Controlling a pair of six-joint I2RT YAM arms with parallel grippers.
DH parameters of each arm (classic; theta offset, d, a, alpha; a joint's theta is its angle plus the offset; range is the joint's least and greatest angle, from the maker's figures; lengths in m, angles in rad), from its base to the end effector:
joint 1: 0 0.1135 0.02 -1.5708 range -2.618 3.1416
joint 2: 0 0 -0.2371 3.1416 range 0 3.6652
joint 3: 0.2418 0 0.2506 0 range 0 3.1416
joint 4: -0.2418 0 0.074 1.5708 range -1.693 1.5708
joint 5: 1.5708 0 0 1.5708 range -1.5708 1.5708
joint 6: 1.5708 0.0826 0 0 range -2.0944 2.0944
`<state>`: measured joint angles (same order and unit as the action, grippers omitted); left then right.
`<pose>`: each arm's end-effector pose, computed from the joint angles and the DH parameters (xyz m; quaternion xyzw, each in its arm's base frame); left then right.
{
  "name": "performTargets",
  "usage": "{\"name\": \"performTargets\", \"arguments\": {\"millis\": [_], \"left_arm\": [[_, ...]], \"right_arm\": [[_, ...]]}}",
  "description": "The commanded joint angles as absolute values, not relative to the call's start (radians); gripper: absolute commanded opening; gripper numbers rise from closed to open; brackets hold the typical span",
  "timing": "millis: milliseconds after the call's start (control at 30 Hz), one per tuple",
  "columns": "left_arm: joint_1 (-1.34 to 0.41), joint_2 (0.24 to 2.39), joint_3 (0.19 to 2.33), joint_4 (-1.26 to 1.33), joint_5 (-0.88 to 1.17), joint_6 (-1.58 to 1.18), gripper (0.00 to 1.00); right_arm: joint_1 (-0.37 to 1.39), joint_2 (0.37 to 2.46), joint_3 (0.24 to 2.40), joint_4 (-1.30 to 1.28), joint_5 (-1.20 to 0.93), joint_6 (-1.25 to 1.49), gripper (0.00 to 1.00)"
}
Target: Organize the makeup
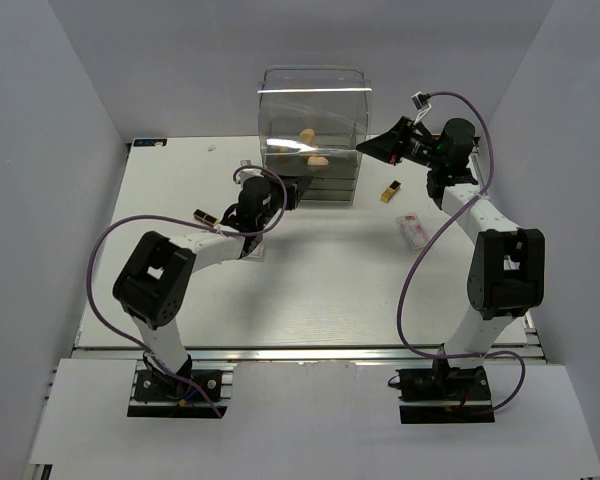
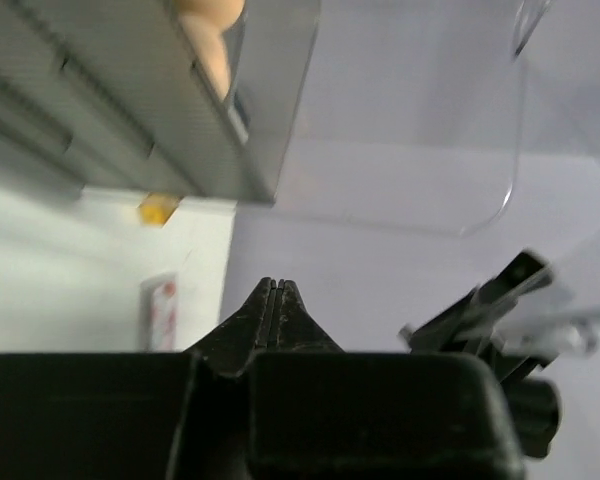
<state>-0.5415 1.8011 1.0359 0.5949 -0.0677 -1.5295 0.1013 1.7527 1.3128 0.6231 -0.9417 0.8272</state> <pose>0.3845 -0.2247 0.1926 -0.3816 0.6625 -0.5408 0.3508 0.4202 0.1098 0.3197 -0.1237 0.6566 0.5662 0.4828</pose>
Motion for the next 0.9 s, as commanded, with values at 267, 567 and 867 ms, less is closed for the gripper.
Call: {"name": "performTargets", "arguments": {"millis": [267, 567, 867], "left_arm": [[-0.54, 1.645, 0.87, 0.417, -0.02, -1.344, 0.52], [-0.474, 1.677, 0.79, 0.566, -0.002, -1.402, 0.67], [-0.471, 1.896, 1.04, 0.598, 0.052, -1.43, 0.6]], "right_arm": [[0.098, 1.69, 1.338, 0.471, -0.916, 0.624, 0.29], [0.098, 1.689, 1.331, 0.26, -0.816, 0.437, 0.49], [0.095, 1.637, 1.255, 0.018, -0.586, 0.227, 0.58]]}}
